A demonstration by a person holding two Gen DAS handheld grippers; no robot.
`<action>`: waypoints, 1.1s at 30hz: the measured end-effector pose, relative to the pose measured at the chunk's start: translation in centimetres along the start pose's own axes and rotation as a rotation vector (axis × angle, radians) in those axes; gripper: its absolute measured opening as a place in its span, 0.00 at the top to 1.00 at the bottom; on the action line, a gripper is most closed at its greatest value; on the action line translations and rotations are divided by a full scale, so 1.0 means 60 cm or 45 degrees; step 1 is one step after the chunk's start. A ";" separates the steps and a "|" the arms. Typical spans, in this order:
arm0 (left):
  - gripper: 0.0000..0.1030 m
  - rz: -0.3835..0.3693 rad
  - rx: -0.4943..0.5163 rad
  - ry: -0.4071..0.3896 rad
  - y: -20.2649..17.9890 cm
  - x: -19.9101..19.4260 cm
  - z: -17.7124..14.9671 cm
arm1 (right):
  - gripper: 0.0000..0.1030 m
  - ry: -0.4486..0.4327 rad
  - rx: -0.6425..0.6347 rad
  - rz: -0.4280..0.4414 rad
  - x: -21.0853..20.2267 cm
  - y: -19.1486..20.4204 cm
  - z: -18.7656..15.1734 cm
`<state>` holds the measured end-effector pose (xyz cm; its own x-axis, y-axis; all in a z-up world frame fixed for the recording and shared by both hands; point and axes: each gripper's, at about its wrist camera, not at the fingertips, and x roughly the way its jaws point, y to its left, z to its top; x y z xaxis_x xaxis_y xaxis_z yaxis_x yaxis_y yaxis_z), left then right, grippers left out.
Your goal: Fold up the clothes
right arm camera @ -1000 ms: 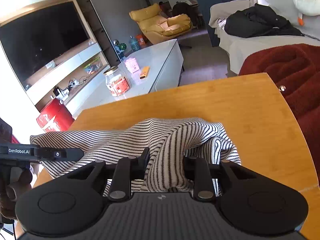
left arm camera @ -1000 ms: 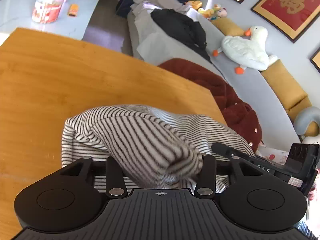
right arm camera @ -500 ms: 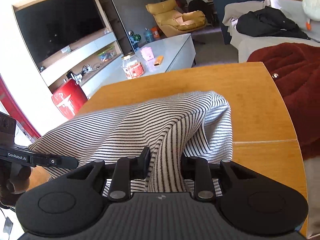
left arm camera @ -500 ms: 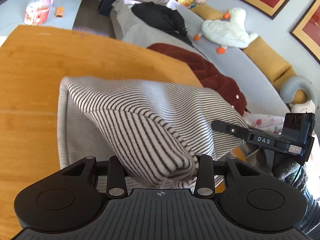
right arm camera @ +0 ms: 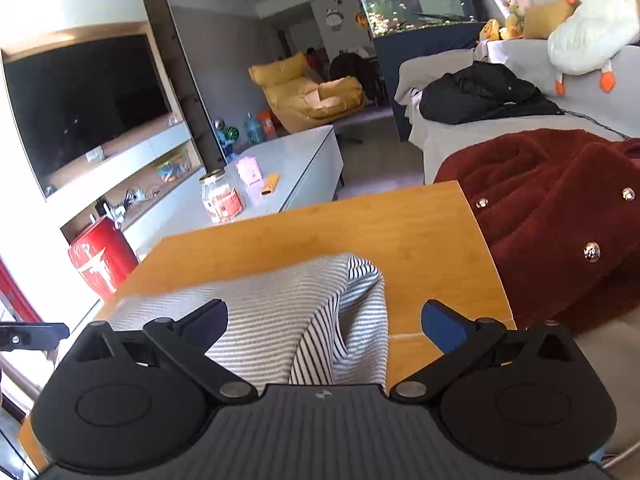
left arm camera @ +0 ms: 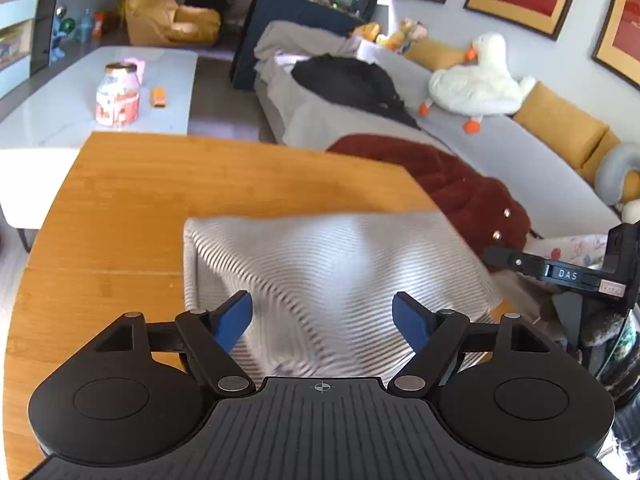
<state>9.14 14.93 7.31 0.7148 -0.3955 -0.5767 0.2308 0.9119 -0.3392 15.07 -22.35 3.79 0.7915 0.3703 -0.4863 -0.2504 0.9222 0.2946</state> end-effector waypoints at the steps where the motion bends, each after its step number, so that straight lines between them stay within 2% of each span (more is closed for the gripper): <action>1: 0.14 -0.014 -0.006 -0.035 -0.009 -0.009 0.001 | 0.00 -0.007 -0.016 -0.031 0.009 0.003 0.001; 2: 0.10 -0.027 -0.012 -0.067 -0.017 -0.016 0.001 | 0.00 -0.004 -0.040 -0.067 0.021 0.006 0.001; 5: 0.08 -0.060 -0.041 -0.100 -0.047 0.000 -0.002 | 0.00 0.032 -0.113 -0.154 0.061 0.012 -0.004; 7: 0.08 -0.090 -0.060 -0.066 -0.058 0.028 -0.007 | 0.00 0.089 -0.168 -0.189 0.091 0.012 -0.016; 9: 0.08 -0.072 -0.099 -0.001 -0.054 0.068 -0.014 | 0.00 0.137 -0.216 -0.225 0.109 0.012 -0.032; 13: 0.08 -0.004 -0.186 0.091 -0.022 0.139 -0.028 | 0.00 0.119 -0.218 -0.219 0.103 0.006 -0.051; 14: 0.05 0.006 -0.190 0.094 -0.016 0.152 -0.030 | 0.00 0.121 -0.209 -0.215 0.100 0.005 -0.052; 18: 0.01 0.049 -0.068 0.058 -0.024 0.187 -0.011 | 0.00 0.158 -0.167 -0.189 0.083 0.007 -0.066; 23: 0.00 0.105 0.086 0.065 -0.036 0.235 0.020 | 0.00 0.184 -0.225 -0.104 0.048 0.029 -0.088; 27: 0.00 0.120 0.021 0.058 -0.042 0.219 0.026 | 0.00 0.114 -0.247 -0.067 0.006 0.032 -0.072; 30: 0.00 0.030 -0.037 0.024 -0.055 0.175 0.013 | 0.00 0.015 -0.269 -0.112 -0.006 0.032 -0.041; 33: 0.00 -0.079 -0.089 0.016 -0.066 0.148 -0.004 | 0.00 0.015 -0.295 -0.172 0.026 0.029 -0.020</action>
<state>14.43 7.78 3.38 0.6921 -0.4530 -0.5619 0.2274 0.8758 -0.4258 15.19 -20.03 2.53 0.8202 0.2422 -0.5182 -0.2649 0.9638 0.0311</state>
